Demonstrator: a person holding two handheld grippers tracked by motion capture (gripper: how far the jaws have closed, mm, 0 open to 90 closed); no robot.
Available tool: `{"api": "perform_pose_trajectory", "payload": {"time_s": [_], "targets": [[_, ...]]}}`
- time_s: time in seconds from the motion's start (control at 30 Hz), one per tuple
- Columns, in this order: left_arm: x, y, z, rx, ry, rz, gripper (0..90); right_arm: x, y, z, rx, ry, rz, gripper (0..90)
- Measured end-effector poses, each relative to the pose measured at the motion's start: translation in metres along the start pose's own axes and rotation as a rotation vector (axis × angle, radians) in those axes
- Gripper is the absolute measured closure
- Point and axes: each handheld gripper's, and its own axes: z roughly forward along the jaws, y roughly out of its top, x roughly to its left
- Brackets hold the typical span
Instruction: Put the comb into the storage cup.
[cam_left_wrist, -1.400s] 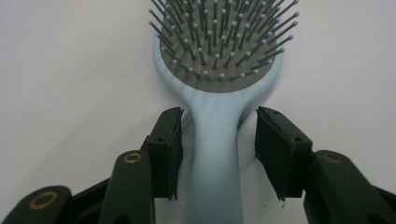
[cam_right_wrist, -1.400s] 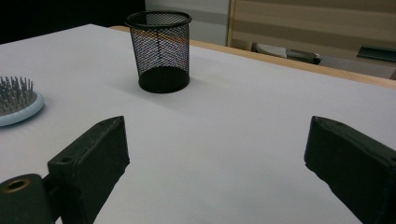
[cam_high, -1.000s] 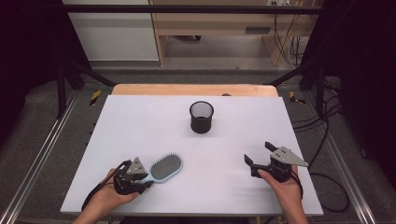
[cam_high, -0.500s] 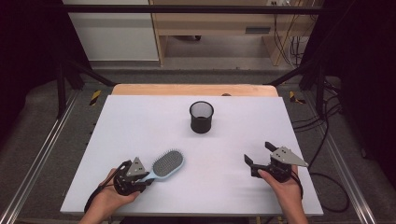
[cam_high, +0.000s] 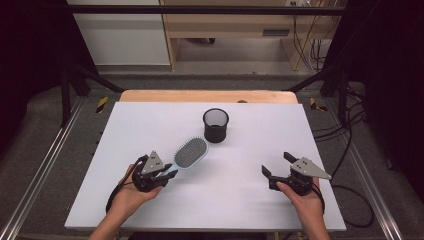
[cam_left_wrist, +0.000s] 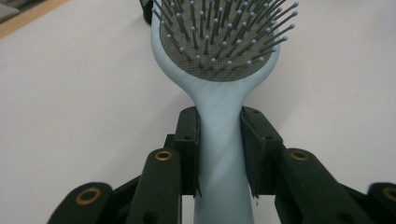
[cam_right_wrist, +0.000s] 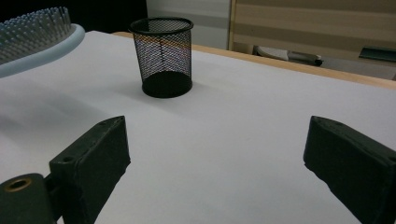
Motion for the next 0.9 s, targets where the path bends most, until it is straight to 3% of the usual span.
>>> {"api": "perform_pose_trajectory", "payload": {"time_s": [0.1,0.37,0.77,0.9], "targets": [[-0.001,0.005,0.007,-0.05,0.012,0.019,69.3,0.003,0.001,0.001,-0.004,0.01,0.009,7.0],[-0.002,0.008,0.013,-0.152,0.035,-0.009,69.3,0.009,0.002,0.003,0.018,0.045,0.018,7.7],[-0.008,0.004,0.011,-0.202,0.055,-0.014,69.3,0.032,0.012,0.013,0.014,0.134,0.075,7.5],[-0.008,0.004,0.011,-0.215,0.051,-0.019,69.3,0.048,0.02,0.028,0.052,0.185,0.083,7.2]]}}
